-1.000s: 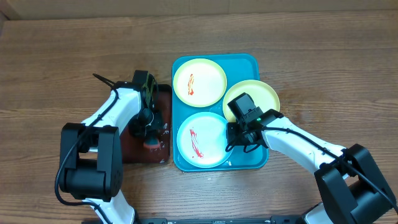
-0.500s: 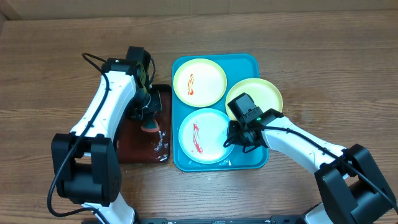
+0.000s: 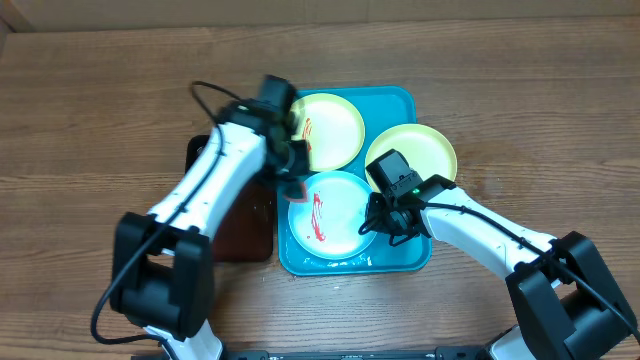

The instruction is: Clean dirty plates on tray and stack at the side

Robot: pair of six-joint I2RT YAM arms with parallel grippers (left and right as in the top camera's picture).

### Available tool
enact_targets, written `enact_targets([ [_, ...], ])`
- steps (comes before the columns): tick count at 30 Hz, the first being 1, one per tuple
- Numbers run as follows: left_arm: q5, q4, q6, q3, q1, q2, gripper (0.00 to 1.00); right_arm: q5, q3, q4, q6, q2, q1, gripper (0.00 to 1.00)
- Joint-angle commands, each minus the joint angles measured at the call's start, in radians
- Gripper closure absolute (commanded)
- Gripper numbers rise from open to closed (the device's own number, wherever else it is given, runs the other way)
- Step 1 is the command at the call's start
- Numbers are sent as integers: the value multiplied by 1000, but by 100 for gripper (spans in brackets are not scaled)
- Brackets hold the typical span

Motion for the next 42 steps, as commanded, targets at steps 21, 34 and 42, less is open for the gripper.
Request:
enact_targets([
  [21, -216, -203, -154, 192, -67, 346, 96, 95, -9, -14, -79, 39, -4, 96],
  [34, -287, -145, -47, 214, -130, 346, 96, 108, -9, -21, -79, 39, -4, 96],
  [42, -35, -195, -43, 306, -122, 346, 96, 108, -9, -24, -79, 39, -4, 96],
])
